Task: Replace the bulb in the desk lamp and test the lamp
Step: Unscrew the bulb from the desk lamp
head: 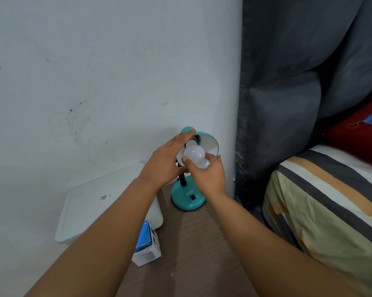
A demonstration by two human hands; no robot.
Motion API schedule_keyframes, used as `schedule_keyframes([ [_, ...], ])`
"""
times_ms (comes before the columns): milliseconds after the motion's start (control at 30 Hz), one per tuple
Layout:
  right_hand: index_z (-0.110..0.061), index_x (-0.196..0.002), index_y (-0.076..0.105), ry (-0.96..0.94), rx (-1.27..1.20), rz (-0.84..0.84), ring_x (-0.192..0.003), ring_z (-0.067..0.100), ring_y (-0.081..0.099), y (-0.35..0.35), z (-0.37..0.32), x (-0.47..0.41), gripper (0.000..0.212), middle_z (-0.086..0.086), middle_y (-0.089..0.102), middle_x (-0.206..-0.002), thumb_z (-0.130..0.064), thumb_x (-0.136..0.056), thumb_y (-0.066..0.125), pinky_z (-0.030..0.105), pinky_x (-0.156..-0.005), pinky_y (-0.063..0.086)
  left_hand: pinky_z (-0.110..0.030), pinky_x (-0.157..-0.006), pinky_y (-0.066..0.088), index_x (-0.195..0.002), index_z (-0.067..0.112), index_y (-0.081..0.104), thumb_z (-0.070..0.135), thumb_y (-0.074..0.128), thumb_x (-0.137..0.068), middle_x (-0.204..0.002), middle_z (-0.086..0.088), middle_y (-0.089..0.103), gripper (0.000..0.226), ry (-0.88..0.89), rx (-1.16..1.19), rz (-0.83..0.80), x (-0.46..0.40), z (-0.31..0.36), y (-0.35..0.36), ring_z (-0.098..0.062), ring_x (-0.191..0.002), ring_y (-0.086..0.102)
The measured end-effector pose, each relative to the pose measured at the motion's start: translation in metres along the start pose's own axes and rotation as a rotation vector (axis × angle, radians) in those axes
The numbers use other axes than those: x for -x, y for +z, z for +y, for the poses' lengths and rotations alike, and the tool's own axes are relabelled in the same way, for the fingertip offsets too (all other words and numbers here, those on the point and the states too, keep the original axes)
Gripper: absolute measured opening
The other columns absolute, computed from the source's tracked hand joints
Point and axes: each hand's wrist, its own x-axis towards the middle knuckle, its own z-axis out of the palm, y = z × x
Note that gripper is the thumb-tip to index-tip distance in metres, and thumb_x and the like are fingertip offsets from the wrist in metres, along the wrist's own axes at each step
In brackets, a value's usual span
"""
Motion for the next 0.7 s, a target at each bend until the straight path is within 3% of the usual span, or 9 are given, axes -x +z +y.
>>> schedule_keyframes([
  [67, -0.027, -0.123, 0.058, 0.013, -0.025, 0.003, -0.131, 0.028, 0.046, 0.002, -0.003, 0.000, 0.078, 0.009, 0.044, -0.145, -0.074, -0.061, 0.066, 0.048, -0.100, 0.047, -0.029, -0.098, 0.050, -0.151, 0.038, 0.030, 0.020, 0.084, -0.073, -0.153, 0.016, 0.038, 0.096, -0.004, 0.002, -0.004, 0.001, 0.001, 0.001, -0.005, -0.131, 0.045],
  [133, -0.028, -0.126, 0.057, -0.024, 0.026, 0.014, -0.134, 0.031, 0.042, 0.002, -0.004, 0.000, 0.071, 0.010, 0.038, -0.151, -0.068, -0.068, 0.069, 0.051, -0.101, 0.046, -0.031, -0.095, 0.052, -0.151, 0.039, 0.029, 0.022, 0.083, -0.074, -0.153, 0.017, 0.038, 0.095, -0.012, 0.006, -0.001, 0.001, 0.001, 0.000, -0.005, -0.130, 0.046],
  [267, -0.032, -0.140, 0.044, -0.124, 0.271, 0.055, -0.148, 0.039, 0.009, -0.002, -0.002, 0.001, 0.065, 0.011, 0.005, -0.163, -0.051, -0.083, 0.069, 0.056, -0.116, 0.022, -0.032, -0.094, 0.053, -0.151, 0.041, 0.028, 0.026, 0.082, -0.075, -0.152, 0.016, 0.039, 0.094, -0.011, -0.004, -0.003, 0.002, -0.003, 0.000, -0.008, -0.125, 0.051],
  [367, -0.037, -0.142, 0.038, -0.216, 0.363, 0.077, -0.148, 0.041, -0.003, -0.005, -0.002, 0.001, 0.064, 0.006, -0.009, -0.164, -0.037, -0.087, 0.070, 0.059, -0.118, 0.010, -0.032, -0.091, 0.055, -0.150, 0.043, 0.026, 0.025, 0.086, -0.072, -0.152, 0.015, 0.040, 0.101, -0.015, -0.016, -0.016, 0.002, -0.005, 0.001, -0.010, -0.122, 0.053],
  [533, -0.038, -0.140, 0.040, -0.195, 0.156, 0.024, -0.149, 0.038, 0.006, -0.009, 0.001, -0.003, 0.074, 0.001, -0.004, -0.164, -0.030, -0.076, 0.079, 0.056, -0.115, 0.028, -0.032, -0.089, 0.056, -0.150, 0.044, 0.026, 0.025, 0.086, -0.073, -0.151, 0.015, 0.040, 0.099, -0.005, -0.004, -0.028, 0.001, -0.005, 0.000, -0.010, -0.115, 0.057],
  [700, -0.032, -0.138, 0.046, -0.049, 0.039, -0.028, -0.147, 0.030, 0.021, -0.012, 0.002, -0.001, 0.081, 0.008, 0.010, -0.163, -0.058, -0.068, 0.077, 0.048, -0.110, 0.034, -0.036, -0.092, 0.054, -0.150, 0.043, 0.027, 0.022, 0.084, -0.073, -0.151, 0.014, 0.041, 0.097, -0.006, 0.002, -0.033, 0.002, -0.004, 0.000, -0.013, -0.116, 0.058],
])
